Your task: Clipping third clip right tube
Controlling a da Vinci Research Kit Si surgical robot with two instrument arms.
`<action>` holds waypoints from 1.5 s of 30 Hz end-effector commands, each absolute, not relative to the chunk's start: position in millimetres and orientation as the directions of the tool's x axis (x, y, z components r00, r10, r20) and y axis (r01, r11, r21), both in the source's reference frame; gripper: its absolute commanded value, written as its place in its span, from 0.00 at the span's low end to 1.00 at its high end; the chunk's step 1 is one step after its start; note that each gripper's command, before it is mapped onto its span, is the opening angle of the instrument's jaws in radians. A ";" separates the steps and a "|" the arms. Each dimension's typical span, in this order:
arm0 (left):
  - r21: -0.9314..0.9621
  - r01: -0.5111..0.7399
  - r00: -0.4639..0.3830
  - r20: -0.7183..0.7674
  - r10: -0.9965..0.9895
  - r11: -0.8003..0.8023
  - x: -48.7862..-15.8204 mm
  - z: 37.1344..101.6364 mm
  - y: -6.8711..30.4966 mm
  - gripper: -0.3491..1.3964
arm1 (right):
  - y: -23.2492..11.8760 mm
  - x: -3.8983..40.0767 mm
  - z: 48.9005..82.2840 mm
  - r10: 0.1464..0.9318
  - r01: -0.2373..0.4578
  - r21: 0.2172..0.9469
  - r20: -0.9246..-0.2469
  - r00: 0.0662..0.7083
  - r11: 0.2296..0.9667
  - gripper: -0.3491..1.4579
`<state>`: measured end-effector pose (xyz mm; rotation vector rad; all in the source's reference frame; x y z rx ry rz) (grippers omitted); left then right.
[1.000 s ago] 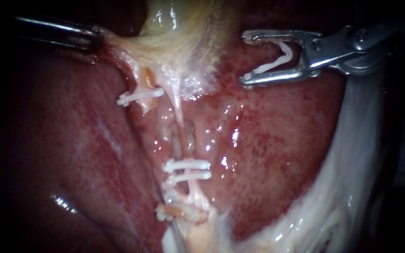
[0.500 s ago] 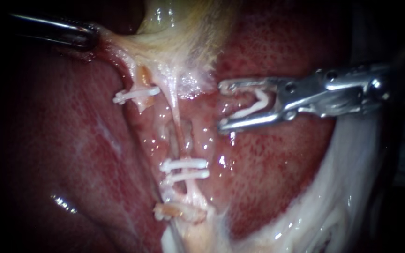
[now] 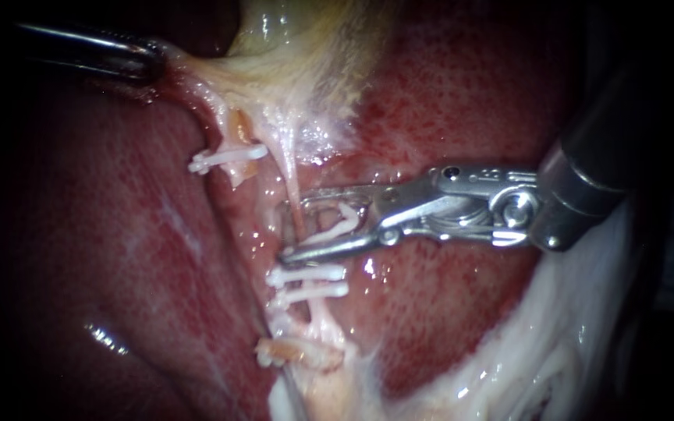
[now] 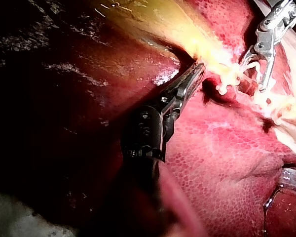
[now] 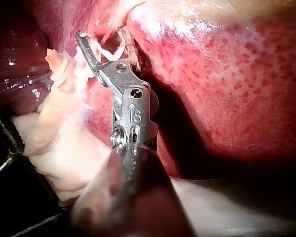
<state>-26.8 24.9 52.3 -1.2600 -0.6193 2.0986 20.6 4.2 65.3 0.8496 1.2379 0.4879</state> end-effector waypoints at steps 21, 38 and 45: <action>-0.655 -0.258 -0.365 -0.615 0.699 -0.710 -26.8 52.3 24.9 0.00 | 6.4 20.4 60.5 0.862 0.234 0.856 -0.494 0.113 0.460 0.45; -0.655 -0.258 -0.365 -0.615 0.699 -0.710 -26.8 52.3 24.9 0.00 | 6.3 19.5 60.5 0.905 0.275 0.902 -0.387 0.177 0.332 0.00; -0.655 -0.258 -0.365 -0.615 0.699 -0.710 -26.9 52.3 24.9 0.00 | 6.1 19.7 60.3 0.914 0.270 0.913 -0.360 0.185 0.305 0.00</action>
